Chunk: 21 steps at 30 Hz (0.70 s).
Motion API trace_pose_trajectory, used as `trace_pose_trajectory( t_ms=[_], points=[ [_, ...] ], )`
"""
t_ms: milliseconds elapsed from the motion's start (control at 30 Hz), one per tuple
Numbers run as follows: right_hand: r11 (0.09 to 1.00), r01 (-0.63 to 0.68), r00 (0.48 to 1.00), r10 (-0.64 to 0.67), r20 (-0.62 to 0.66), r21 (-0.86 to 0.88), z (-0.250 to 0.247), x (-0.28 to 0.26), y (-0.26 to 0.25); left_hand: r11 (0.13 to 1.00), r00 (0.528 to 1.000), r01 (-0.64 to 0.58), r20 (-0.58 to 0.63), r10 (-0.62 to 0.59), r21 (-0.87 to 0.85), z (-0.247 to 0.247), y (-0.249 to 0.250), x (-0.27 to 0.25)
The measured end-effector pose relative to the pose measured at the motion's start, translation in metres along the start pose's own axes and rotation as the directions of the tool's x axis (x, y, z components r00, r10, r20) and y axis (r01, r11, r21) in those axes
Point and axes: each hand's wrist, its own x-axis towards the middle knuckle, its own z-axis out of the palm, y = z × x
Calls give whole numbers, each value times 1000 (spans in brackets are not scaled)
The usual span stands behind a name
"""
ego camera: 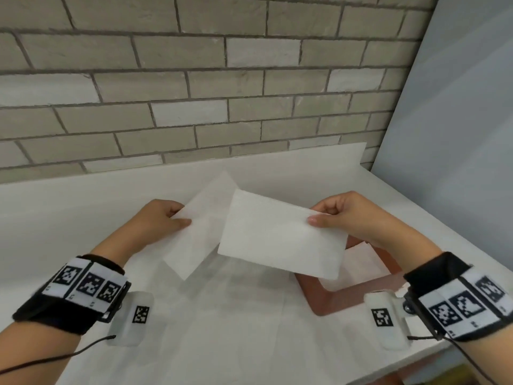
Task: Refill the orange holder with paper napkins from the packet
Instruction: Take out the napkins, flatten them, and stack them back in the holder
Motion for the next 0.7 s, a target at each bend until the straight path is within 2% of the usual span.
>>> trace_pose_trajectory(
  t_ms=[67, 200, 367, 433, 500, 533, 600, 633, 700],
  points=[
    [1000, -17, 1000, 17, -26, -22, -29, 3, 12, 996, 999, -26, 35, 29, -85, 12, 15, 2],
    [994, -79, 997, 79, -4, -71, -74, 12, 41, 989, 995, -63, 70, 73, -134, 39, 41, 5],
    [942, -94, 992, 117, 52, -321, -88, 22, 76, 987, 991, -79, 92, 92, -137, 66, 60, 10],
    [920, -58, 995, 86, 54, -389, -87, 26, 84, 988, 992, -70, 92, 84, -140, 71, 63, 11],
    [935, 37, 997, -58, -49, -353, -86, 27, 87, 987, 994, -57, 87, 70, -148, 74, 65, 11],
    [946, 112, 974, -165, -155, -304, -86, 24, 87, 987, 994, -54, 82, 67, -153, 75, 66, 11],
    [916, 325, 853, -392, -345, -235, -83, 15, 91, 985, 996, -51, 70, 63, -163, 75, 66, 10],
    [873, 414, 800, -485, -354, -259, -82, 10, 95, 985, 996, -45, 63, 56, -167, 75, 66, 9],
    [744, 518, 752, -631, -190, -421, -73, 2, 111, 987, 998, -22, 53, 31, -162, 74, 64, 7]
  ],
)
